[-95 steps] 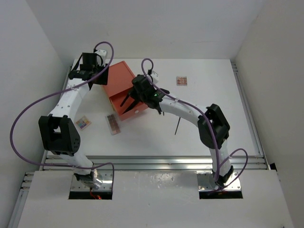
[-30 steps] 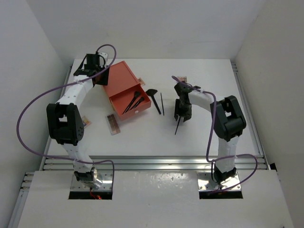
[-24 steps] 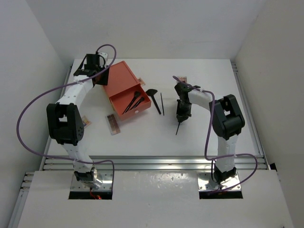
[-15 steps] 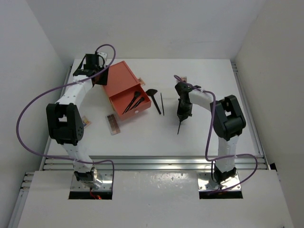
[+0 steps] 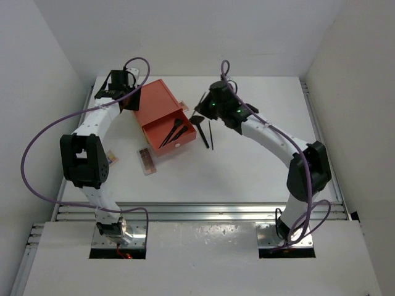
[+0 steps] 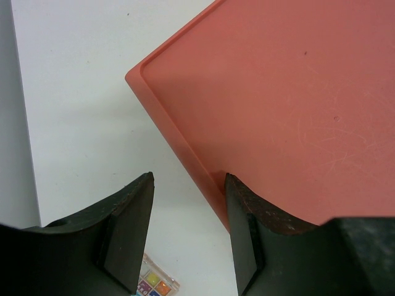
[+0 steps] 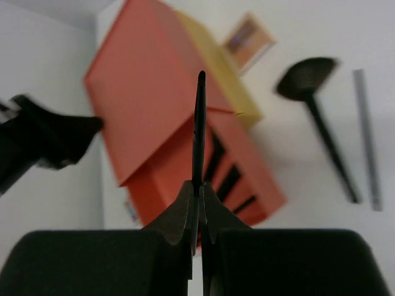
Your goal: Organize the makeup
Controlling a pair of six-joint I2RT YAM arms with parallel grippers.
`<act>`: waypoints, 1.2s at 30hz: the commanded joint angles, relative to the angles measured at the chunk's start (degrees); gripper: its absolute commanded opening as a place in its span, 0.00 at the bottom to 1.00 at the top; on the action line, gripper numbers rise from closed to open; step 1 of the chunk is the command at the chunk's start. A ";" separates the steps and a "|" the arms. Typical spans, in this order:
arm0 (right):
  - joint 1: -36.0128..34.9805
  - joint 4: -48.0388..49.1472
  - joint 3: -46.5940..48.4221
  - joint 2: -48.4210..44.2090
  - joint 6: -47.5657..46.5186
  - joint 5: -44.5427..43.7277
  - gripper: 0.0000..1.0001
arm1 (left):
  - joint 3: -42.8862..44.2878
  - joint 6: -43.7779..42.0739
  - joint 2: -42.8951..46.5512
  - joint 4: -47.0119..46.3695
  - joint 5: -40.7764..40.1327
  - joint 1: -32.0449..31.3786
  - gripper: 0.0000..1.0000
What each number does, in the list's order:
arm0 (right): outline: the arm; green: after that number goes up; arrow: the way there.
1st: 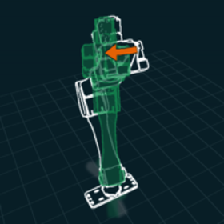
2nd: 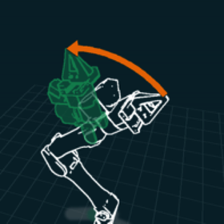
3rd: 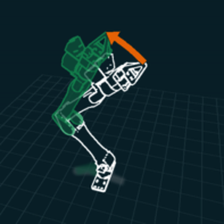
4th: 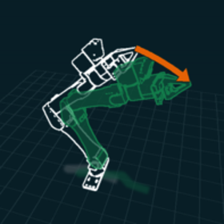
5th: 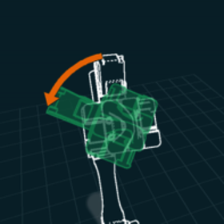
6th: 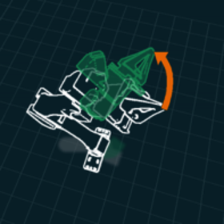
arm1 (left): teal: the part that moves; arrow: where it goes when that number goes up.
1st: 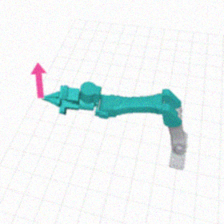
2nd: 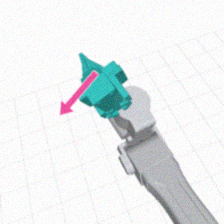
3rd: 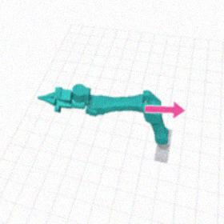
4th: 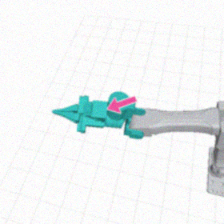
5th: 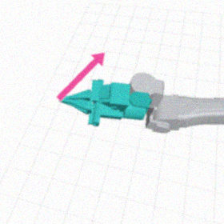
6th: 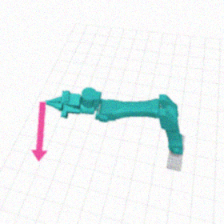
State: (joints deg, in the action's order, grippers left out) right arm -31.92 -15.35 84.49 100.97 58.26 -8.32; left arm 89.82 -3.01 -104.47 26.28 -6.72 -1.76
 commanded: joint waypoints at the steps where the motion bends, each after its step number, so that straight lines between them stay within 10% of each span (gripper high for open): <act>1: -6.04 13.15 0.50 1.95 8.01 -4.33 0.00 | -1.23 -0.42 2.25 2.28 0.39 0.97 0.55; 23: -14.22 6.56 12.46 17.95 8.02 -12.70 0.00 | -1.23 -0.42 2.25 2.28 0.92 0.97 0.55; 27: -14.22 8.94 13.68 18.65 3.55 -8.83 0.41 | -1.23 -0.42 2.25 2.28 0.92 0.97 0.55; 36: -13.52 0.44 19.75 14.35 -16.59 0.14 0.64 | -1.23 -0.42 1.73 2.28 -0.84 0.97 0.55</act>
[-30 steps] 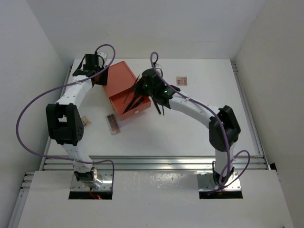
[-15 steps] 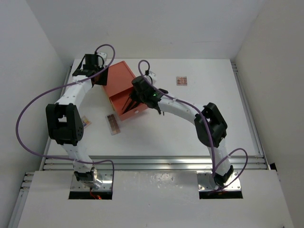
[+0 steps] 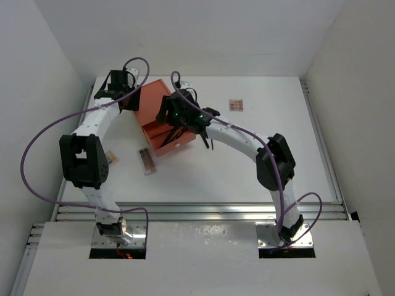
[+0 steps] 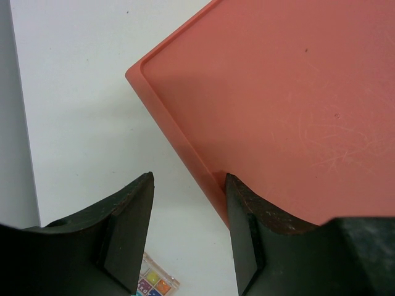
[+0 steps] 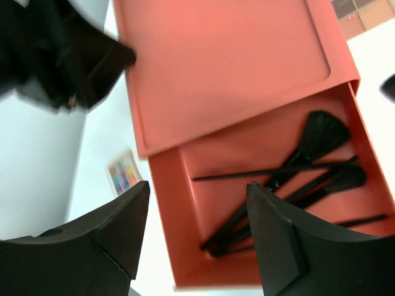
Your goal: Organize the makeup
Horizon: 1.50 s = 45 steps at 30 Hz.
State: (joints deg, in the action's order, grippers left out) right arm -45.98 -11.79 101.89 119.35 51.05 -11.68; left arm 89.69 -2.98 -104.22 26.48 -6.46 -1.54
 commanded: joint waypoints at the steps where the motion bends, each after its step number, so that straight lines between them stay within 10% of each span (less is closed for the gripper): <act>1: 2.10 -3.85 2.09 -5.78 -10.52 4.29 0.64 | -1.10 -0.97 1.48 2.08 -1.71 0.75 0.55; 15: 20.57 -26.61 1.91 -2.91 -20.54 14.77 0.57 | -2.77 -4.58 3.94 2.08 -2.77 0.75 0.55; 45: 18.20 -41.03 19.23 25.32 -28.37 1.67 0.27 | -0.48 -7.56 3.33 6.39 -3.82 2.95 0.55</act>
State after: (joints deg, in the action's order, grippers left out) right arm -27.31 -47.46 120.75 142.58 23.57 -6.72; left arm 87.92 -10.24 -101.67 30.00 -9.45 -0.34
